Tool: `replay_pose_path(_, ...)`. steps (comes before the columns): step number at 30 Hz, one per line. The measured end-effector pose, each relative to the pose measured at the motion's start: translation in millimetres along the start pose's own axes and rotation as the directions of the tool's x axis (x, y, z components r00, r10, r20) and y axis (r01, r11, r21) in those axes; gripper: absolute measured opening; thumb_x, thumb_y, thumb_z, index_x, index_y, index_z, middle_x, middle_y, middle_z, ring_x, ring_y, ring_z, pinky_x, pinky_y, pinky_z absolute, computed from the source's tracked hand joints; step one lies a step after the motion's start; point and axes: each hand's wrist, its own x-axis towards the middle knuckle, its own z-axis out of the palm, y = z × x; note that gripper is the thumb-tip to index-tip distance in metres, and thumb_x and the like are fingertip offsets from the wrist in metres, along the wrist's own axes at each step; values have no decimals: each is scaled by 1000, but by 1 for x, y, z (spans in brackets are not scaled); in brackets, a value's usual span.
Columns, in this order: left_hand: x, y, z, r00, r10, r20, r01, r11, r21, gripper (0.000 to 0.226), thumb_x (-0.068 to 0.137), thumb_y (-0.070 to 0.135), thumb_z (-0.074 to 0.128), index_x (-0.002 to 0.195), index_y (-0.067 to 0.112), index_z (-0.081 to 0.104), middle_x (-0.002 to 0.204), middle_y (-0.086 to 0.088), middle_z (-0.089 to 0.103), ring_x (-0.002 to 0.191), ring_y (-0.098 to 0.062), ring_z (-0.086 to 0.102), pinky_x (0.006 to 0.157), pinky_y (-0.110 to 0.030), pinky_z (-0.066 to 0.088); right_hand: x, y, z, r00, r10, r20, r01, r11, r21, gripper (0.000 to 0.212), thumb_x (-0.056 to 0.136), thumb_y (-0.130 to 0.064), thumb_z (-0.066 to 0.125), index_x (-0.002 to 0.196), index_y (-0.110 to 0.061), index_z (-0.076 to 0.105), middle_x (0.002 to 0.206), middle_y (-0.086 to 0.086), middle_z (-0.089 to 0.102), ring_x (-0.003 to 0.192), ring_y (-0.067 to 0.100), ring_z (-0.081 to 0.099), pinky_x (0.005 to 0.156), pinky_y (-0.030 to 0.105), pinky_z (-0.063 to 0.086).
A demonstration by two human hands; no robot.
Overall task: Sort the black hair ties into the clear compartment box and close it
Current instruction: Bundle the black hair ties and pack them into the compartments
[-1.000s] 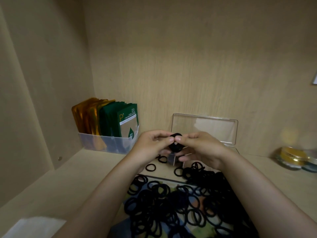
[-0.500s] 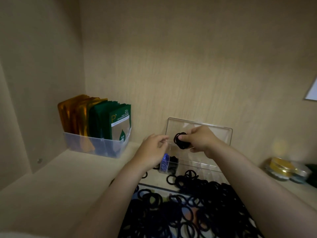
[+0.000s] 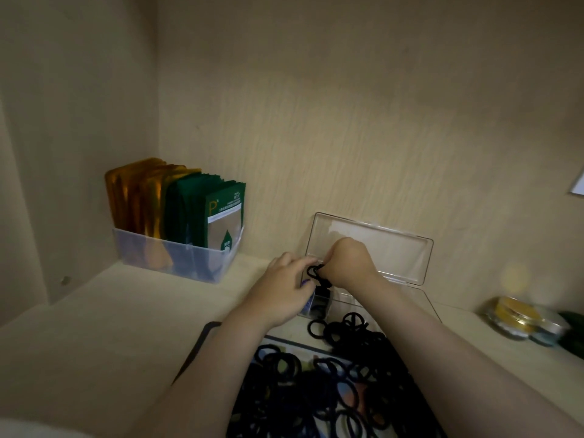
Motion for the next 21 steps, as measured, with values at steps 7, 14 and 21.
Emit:
replay_pose_path(7,2,-5,4,1000,-15,15,14,998,61,45,96,37,47,141,38,48,137,14,40,131,-5,30,106,-22,26,-2,1,-9,981,-48,185,45,999,21,30,81,-30,68,80,-1,72,75,11,68,80,24,65,69,29,49)
replay_pose_path(14,3,-2,4,999,-31,19,30,999,43,42,96,39,48,139,43,50,135,16,40,128,-3,30,102,-20,24,-28,23,-34,969,-214,121,194,968,159,26,90,-17,60,110,-20,77,112,1,74,108,16,65,90,22,46)
replay_pose_path(21,-1,2,-1,1000,-21,0,21,999,32,46,96,35,50,140,38,41,140,11,43,133,-10,35,102,-26,32,-34,22,-12,903,-359,235,415,870,-267,30,86,-33,40,84,-22,68,92,3,69,100,21,49,96,40,38)
